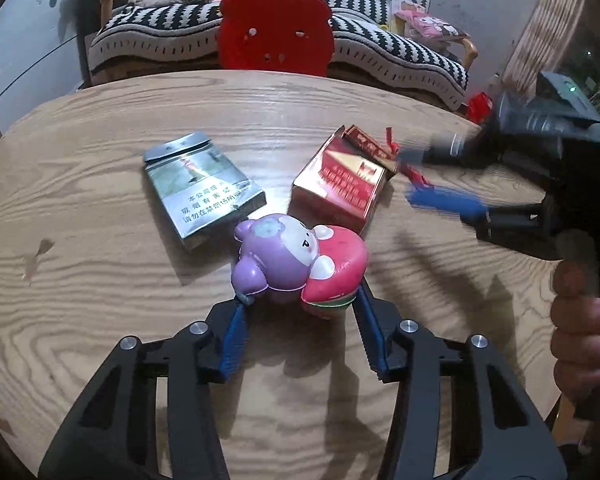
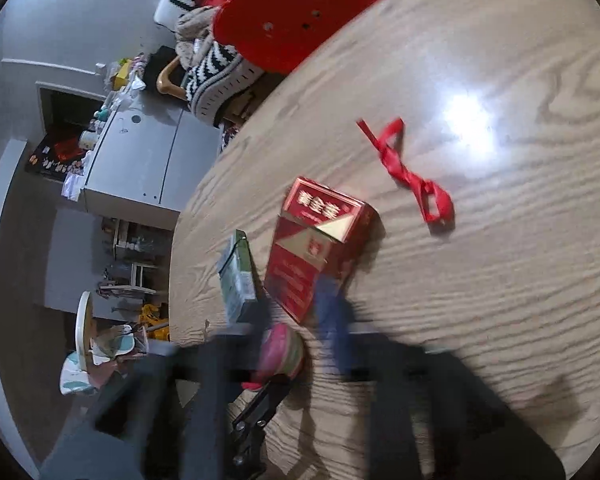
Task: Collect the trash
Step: 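Grasp the purple-pink toy with the left tool while the right tool grasps the red cigarette pack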
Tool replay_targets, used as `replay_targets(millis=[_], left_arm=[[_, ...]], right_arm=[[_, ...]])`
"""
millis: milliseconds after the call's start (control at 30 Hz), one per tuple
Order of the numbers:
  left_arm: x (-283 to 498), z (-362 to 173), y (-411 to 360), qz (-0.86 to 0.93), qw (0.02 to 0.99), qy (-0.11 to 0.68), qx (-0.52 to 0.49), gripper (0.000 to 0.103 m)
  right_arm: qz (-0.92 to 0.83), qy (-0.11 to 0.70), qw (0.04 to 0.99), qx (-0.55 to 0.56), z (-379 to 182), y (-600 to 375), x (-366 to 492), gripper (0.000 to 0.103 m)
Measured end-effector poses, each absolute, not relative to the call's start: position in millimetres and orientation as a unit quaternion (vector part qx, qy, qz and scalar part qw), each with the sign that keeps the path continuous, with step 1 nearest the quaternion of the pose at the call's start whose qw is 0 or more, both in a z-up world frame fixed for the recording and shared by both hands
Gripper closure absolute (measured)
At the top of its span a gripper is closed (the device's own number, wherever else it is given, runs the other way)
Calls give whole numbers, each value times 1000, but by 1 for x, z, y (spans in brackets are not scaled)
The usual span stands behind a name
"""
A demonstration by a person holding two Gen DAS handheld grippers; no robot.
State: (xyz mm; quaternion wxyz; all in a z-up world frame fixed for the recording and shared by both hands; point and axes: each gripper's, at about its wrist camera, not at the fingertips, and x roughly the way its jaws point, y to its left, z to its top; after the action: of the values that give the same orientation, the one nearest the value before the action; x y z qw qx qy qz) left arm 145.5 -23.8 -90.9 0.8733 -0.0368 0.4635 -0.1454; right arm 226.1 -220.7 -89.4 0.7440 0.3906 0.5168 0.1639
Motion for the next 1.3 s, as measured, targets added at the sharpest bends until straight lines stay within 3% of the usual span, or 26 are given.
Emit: replay_targets(millis=[200,733,800,900,1300], left_arm=[[132,-74,0,-139,878,454,-55,55],[99,-63,70,-146,875,451,-96,55],[101,-65,75,-142,873,455,-102,55],[103,-64,77,-141,875,453,-100,55],[103,-61,57,-142,882,445,-61,55]], right_arm=[[147,522,755,368,-82,-200,233,11],[18,529,845,78,-84,-96,252,11],[11,520,852,60,-82,-94,248,25],[20,517,854,63,-81,-100,244,31],[56,488,869,56,-51,-125,204,36]])
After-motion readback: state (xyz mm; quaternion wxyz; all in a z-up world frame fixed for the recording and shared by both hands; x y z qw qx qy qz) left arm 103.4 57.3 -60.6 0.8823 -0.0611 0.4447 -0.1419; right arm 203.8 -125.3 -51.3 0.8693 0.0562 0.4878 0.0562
